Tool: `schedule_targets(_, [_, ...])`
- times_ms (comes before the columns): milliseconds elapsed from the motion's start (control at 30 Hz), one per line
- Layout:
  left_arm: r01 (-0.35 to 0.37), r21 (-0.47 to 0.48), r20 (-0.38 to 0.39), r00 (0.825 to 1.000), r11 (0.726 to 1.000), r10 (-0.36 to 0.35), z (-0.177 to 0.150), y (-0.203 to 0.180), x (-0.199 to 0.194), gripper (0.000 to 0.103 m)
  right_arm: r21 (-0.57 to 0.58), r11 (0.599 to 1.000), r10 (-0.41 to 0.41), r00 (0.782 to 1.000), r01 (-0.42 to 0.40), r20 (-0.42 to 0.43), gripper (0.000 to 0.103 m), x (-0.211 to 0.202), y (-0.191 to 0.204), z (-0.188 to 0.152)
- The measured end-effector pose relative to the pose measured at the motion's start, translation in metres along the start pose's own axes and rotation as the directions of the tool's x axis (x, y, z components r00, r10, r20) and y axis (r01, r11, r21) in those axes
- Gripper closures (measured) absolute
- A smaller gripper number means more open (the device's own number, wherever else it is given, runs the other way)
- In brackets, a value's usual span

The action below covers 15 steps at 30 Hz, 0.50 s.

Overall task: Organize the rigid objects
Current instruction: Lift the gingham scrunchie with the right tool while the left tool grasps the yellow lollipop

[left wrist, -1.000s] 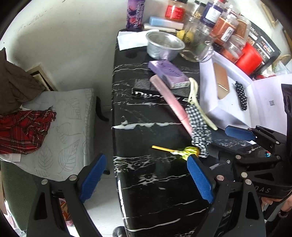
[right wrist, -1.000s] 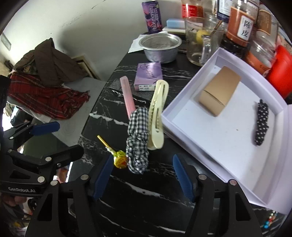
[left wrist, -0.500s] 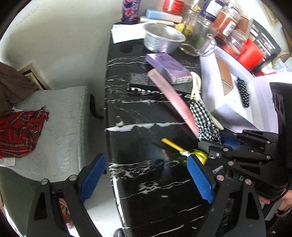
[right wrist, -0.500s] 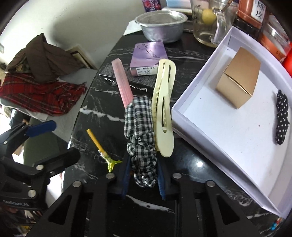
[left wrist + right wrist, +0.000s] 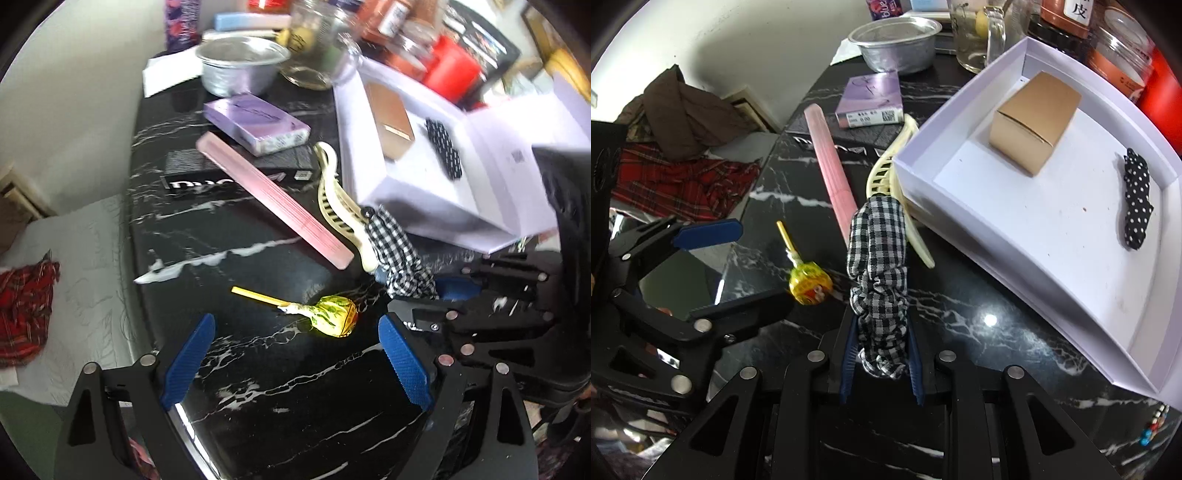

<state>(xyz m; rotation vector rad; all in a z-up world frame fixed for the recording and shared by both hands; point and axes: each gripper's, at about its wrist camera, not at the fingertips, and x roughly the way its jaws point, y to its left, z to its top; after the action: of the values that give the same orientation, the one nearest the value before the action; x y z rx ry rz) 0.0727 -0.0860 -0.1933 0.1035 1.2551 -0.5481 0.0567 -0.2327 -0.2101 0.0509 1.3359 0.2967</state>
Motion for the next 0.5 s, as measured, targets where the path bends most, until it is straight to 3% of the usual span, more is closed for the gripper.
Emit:
schedule_targets(300, [0.001,0.065,-0.02,1.0,0.998,0.0,0.005,-0.001,0.016,0.011,-0.015,1.0,-0.009,1.0,0.008,-0.02,0.079,0.006,-0.01,0.006])
schedule_targets(500, [-0.031,0.138,0.014,0.999,0.99,0.029,0.008,-0.01,0.022,0.011,-0.03,1.0,-0.003,1.0,0.003,-0.017,0.079,0.007,-0.014,0.008])
